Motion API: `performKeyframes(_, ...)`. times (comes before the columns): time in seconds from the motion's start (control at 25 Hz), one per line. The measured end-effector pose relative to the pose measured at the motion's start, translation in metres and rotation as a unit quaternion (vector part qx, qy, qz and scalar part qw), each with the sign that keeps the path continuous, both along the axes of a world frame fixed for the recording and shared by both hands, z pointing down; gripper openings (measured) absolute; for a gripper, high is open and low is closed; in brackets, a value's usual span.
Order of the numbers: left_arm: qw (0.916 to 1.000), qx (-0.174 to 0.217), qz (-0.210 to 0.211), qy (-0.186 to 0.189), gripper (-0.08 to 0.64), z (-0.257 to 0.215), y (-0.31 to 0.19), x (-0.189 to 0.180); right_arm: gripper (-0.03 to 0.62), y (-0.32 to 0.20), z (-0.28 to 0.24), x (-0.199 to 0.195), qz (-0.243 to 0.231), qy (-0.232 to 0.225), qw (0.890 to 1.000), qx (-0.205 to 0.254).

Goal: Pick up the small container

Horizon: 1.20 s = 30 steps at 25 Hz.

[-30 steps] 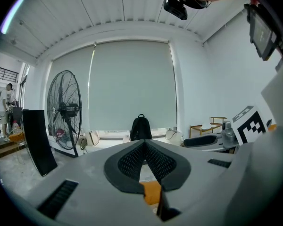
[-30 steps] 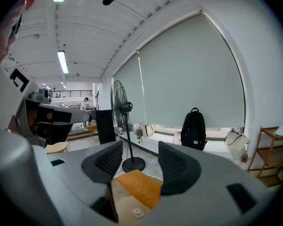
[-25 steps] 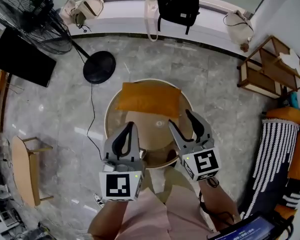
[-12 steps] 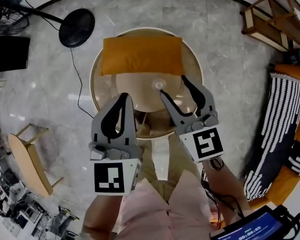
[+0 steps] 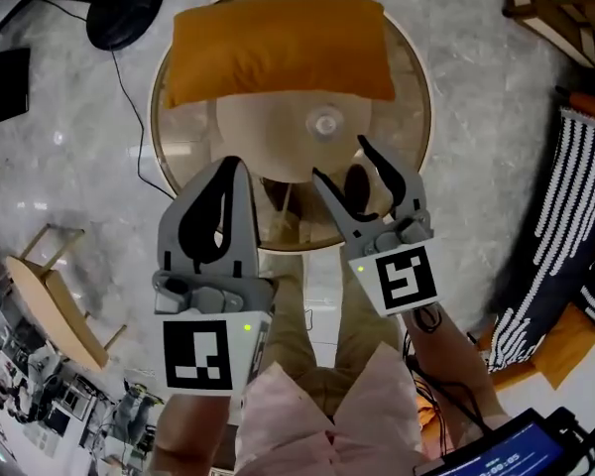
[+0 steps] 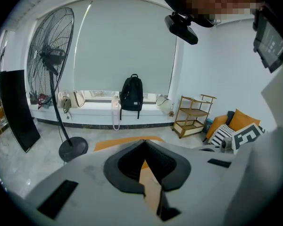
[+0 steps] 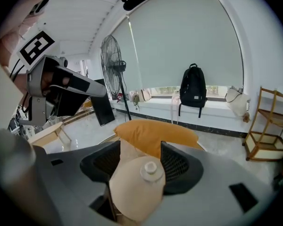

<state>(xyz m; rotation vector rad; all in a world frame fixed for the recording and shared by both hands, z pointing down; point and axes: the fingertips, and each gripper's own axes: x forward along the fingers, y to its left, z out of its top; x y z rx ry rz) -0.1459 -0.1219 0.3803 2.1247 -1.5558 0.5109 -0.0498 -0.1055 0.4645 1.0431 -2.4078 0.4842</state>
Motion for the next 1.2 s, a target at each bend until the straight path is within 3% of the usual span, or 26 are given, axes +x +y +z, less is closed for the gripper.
performKeyframes(0.2, 0.9998, -0.016, 0.012, -0.003, 0.012, 0.039, 0.000, 0.004, 0.275, 0.007, 0.043, 0.001, 0.009, 0.010, 1.000, -0.008)
performKeyframes(0.44, 0.9991, -0.035, 0.023, 0.001, 0.012, 0.087, -0.002, 0.006, 0.324, 0.005, 0.089, -0.005, -0.003, 0.054, 0.998, 0.012)
performKeyframes(0.64, 0.9987, -0.046, 0.023, 0.004, 0.012, 0.116, -0.003, 0.001, 0.365, -0.003, 0.119, -0.004, 0.025, 0.064, 0.998, 0.010)
performKeyframes(1.04, 0.9981, -0.057, 0.022, 0.012, 0.012, 0.125, 0.003, -0.010, 0.403, -0.023, 0.136, -0.023, 0.022, 0.071, 0.997, 0.024)
performKeyframes(1.2, 0.9972, -0.072, 0.016, 0.013, 0.012, 0.140, 0.004, -0.038, 0.403, -0.030, 0.151, -0.051, 0.010, 0.089, 0.995, 0.032)
